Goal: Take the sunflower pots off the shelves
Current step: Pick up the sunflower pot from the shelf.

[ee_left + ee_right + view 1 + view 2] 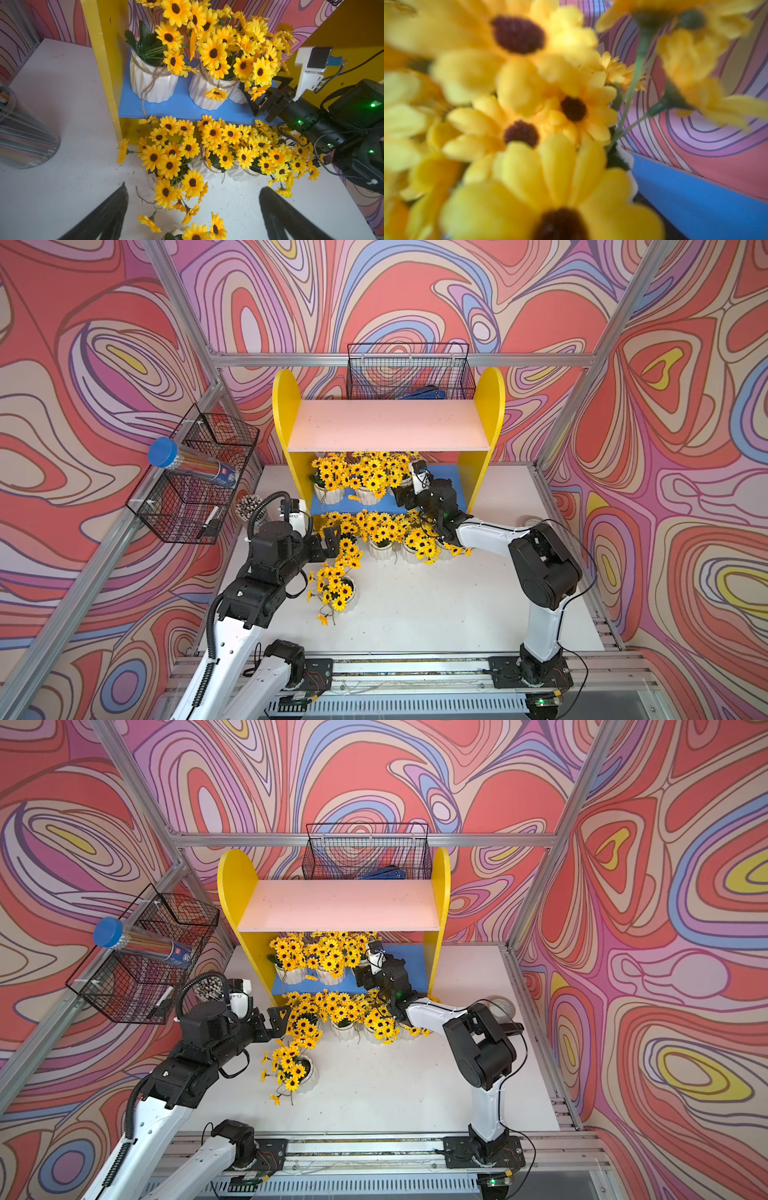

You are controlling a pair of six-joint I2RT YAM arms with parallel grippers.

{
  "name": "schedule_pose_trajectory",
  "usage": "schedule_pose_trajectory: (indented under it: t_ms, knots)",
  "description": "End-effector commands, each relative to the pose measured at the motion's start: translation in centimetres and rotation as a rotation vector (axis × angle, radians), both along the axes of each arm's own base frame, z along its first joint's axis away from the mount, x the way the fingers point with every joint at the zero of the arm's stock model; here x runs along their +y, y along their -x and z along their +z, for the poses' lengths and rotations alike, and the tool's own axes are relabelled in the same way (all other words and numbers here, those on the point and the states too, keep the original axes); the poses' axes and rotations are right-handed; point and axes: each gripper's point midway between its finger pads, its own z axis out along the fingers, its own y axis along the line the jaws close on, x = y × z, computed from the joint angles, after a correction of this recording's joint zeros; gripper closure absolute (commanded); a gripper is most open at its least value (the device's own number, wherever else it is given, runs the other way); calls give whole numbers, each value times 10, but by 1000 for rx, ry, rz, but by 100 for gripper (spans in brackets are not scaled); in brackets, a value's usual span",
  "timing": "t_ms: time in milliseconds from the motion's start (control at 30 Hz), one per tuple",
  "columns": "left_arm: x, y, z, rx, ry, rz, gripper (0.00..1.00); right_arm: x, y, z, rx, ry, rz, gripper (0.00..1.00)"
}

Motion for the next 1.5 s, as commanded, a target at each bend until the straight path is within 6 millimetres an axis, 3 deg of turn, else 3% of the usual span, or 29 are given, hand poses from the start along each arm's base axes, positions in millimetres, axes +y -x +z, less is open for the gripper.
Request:
schedule_pose_trajectory:
  t_ms: [0,267,333,500,533,667,967,1000,1267,1467]
  knots:
    - [0,-2,-1,-5,17,1,0,-9,9,19,-49,-1,-13,35]
    - [-1,-2,-1,-6,18,-1,0,-22,24,14,-48,9,-29,51]
    - [-1,-2,-1,-5,19,-2,0,-26,27,10,-41,12,-39,44]
    - [-1,-2,-1,-7,20,-2,0,-31,33,-2,-23,14,-49,14]
    - [-1,-2,0,-8,20,-3,0,-34,36,12,-49,-4,-51,11]
    - [-1,-2,0,-9,19,-2,0,-36,42,23,-68,-36,-45,2]
    - [0,-2,-1,-7,17,2,0,-22,29,28,-44,-38,-17,2]
    - [0,-2,-1,-8,17,1,0,-21,25,18,-30,-30,-25,2]
    - [0,-1,1,-12,18,-1,0,-14,10,-7,16,19,-33,2]
    - [0,-1,-1,-8,16,-2,0,-13,6,-3,-4,9,-38,4]
